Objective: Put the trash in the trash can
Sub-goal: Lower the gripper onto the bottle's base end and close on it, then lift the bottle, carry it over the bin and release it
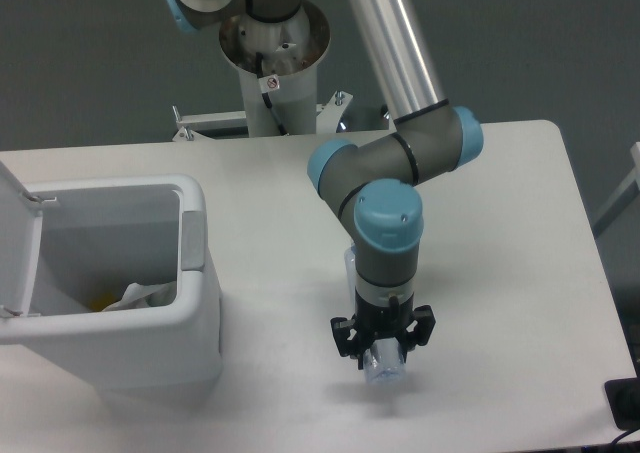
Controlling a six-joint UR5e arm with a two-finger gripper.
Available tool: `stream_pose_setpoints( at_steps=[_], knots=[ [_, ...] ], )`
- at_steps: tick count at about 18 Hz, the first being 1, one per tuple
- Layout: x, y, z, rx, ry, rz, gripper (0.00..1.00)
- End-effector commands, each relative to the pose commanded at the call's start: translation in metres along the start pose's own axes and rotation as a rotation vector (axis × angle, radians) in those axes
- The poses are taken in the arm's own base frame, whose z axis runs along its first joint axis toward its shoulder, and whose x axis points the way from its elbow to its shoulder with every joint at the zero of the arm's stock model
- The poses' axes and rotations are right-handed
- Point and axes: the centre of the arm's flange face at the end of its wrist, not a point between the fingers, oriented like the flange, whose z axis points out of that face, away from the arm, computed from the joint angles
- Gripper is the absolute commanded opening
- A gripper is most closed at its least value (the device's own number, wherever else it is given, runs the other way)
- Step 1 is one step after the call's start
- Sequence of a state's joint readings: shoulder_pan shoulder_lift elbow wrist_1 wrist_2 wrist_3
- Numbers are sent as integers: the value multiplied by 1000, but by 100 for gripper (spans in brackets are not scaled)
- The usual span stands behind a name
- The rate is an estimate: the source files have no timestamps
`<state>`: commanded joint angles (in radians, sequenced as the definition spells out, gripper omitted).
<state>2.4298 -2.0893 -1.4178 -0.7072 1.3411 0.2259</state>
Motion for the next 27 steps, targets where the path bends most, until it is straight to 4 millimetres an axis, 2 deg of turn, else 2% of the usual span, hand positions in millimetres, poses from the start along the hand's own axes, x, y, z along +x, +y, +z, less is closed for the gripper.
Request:
stream_pose_setpoints(
  at_steps=[1, 4, 7, 10, 12, 13, 15, 18, 22, 23, 24, 25, 26, 27],
  knots=[
    [4, -28, -28, 76, 20, -61, 66],
    [18, -78, -95, 248, 79, -138, 66],
    [39, -86, -148, 329, 130, -148, 66],
    [79, -88, -197, 385, 153, -99, 66],
    [102, -87, -219, 410, 171, -70, 66],
    [118, -85, -224, 413, 191, -52, 66],
    [153, -78, -222, 397, 227, -14, 66],
    [199, -65, -213, 364, 267, 38, 66],
    [251, -42, -196, 308, 319, 85, 67],
    [258, -38, -193, 296, 328, 88, 70],
    [270, -29, -184, 277, 338, 104, 80],
    [275, -25, -183, 271, 344, 110, 92],
    [278, -24, -184, 269, 349, 111, 100],
    [283, -21, -193, 276, 354, 114, 100]
  ],
)
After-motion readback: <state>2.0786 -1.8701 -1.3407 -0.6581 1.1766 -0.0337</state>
